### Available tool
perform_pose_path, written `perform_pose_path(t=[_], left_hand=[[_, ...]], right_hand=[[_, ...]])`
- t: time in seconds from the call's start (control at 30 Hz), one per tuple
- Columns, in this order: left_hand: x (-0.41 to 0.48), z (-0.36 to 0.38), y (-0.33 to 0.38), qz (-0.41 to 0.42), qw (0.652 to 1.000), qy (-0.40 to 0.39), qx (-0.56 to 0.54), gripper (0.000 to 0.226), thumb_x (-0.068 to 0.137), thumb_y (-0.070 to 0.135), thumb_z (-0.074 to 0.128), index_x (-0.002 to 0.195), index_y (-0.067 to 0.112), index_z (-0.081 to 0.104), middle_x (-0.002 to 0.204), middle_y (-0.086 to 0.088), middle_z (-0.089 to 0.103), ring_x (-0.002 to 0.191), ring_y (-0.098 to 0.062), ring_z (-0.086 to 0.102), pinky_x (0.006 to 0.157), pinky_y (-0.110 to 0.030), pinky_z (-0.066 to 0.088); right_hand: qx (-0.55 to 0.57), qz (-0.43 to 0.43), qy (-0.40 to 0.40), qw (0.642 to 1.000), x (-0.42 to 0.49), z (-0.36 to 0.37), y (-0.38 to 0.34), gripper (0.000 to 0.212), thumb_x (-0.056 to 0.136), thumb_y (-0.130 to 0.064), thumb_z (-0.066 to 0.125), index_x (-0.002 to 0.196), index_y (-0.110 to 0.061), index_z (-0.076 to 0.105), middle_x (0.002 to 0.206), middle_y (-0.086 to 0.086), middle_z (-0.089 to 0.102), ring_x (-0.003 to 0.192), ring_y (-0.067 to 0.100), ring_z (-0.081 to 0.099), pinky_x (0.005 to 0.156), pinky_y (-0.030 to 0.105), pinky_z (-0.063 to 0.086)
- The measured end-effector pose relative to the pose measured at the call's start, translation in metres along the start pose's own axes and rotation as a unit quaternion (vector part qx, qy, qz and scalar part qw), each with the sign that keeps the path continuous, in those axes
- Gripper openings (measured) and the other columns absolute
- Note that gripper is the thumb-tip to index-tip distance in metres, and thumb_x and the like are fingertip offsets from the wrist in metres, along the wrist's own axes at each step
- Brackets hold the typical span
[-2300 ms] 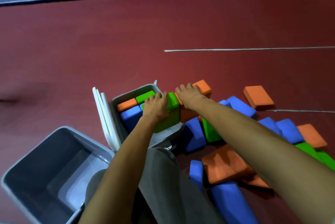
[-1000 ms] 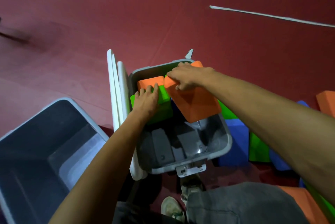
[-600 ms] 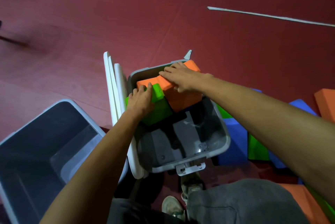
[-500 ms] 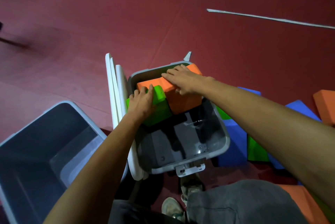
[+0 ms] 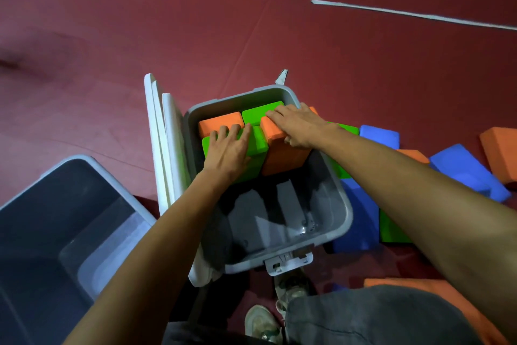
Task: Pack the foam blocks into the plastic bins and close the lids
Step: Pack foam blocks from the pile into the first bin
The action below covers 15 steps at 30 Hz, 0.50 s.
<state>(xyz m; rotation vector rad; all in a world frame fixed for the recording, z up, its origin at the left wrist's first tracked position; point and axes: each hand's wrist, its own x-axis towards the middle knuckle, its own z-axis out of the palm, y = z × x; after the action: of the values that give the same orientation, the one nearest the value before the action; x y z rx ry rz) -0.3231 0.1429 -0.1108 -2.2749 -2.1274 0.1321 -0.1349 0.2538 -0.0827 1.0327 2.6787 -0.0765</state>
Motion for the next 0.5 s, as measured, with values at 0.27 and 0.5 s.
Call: perform_pose_path(t=[0.27, 0.5], left_hand=[[-0.003, 0.049, -0.013, -0.008, 0.999, -0.027, -0.04, 0.087, 0.078, 0.034, 0.077, 0.152, 0.015, 0.035, 0.135, -0.013, 0.05, 0.117, -0.038, 0.048, 0.101, -0.052, 0.038], [0.011, 0.08, -0.018, -0.023, 0.994, -0.079, -0.067, 0.088, 0.082, 0.035, 0.074, 0.155, 0.019, 0.026, 0.145, -0.01, 0.04, 0.127, -0.037, 0.041, 0.105, -0.061, 0.034]], right_hand=[[-0.019, 0.0, 0.0, 1.0, 0.018, 0.035, -0.018, 0.087, 0.081, -0.019, 0.075, 0.153, -0.018, 0.025, 0.146, 0.007, 0.038, 0.132, 0.032, 0.038, 0.102, 0.06, 0.038], [-0.023, -0.008, -0.004, 1.0, 0.033, 0.069, -0.02, 0.089, 0.081, -0.02, 0.077, 0.153, -0.017, 0.025, 0.146, 0.006, 0.038, 0.131, 0.032, 0.039, 0.101, 0.06, 0.04]])
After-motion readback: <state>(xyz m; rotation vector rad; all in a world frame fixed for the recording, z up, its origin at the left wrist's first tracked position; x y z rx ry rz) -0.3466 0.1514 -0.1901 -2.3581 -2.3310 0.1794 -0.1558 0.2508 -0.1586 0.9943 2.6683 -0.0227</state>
